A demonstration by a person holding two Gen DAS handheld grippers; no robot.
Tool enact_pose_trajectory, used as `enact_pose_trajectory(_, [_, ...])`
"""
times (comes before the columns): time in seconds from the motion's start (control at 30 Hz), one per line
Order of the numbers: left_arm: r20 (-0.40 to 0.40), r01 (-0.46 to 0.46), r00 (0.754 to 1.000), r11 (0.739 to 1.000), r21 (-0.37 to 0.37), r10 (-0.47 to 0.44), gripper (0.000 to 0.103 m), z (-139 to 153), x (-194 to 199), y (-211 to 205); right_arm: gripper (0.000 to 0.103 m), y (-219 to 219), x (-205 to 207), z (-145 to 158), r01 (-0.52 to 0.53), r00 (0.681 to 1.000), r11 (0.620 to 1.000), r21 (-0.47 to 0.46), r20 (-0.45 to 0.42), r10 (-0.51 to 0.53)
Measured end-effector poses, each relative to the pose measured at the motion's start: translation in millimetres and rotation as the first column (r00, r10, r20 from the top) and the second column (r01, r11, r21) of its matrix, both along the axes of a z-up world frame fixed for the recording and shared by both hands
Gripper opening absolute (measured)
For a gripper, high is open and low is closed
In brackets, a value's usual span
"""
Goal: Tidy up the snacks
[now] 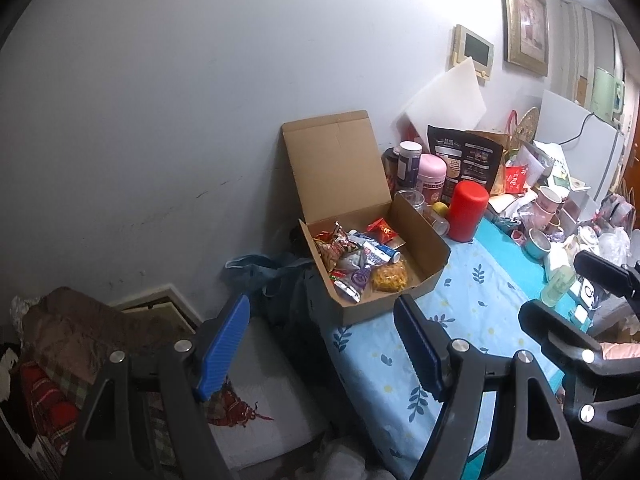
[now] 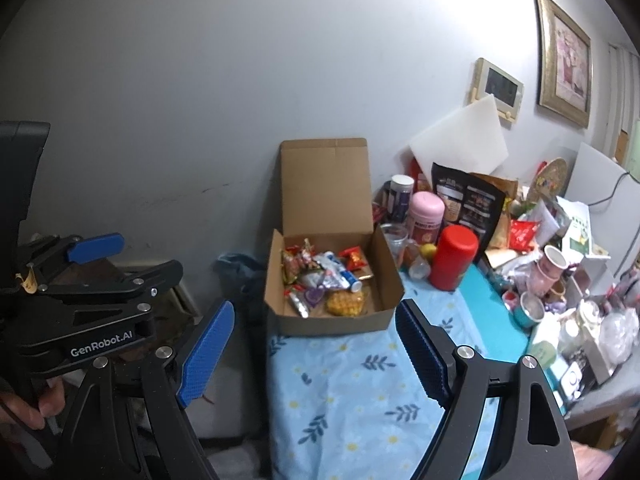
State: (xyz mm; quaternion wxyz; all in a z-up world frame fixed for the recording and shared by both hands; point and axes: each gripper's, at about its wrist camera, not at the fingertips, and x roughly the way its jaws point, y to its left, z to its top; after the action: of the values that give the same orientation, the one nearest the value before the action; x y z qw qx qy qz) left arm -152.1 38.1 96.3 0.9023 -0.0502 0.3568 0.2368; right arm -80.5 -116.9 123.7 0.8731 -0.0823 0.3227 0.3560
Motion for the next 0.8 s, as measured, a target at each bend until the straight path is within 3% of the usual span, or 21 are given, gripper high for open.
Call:
enact_pose_trajectory(0.3, [0.006, -0.037, 0.999, 0.999, -0.009, 0.037, 0.075, 1.5, -17.3, 2.5, 0.084, -0.6, -7.3, -5.5, -0.017, 0.999, 1.0, -0.012, -0.039, 0.017])
enact_pose_trajectory(0.8, [0.007, -0.006, 1.0, 1.0, -0.008, 0.006, 0.075, 3.3, -23.8, 0.6, 0.084, 3.1, -12.3, -6.6, -0.027, 0.997, 0.999, -0.019, -0.071, 0.026])
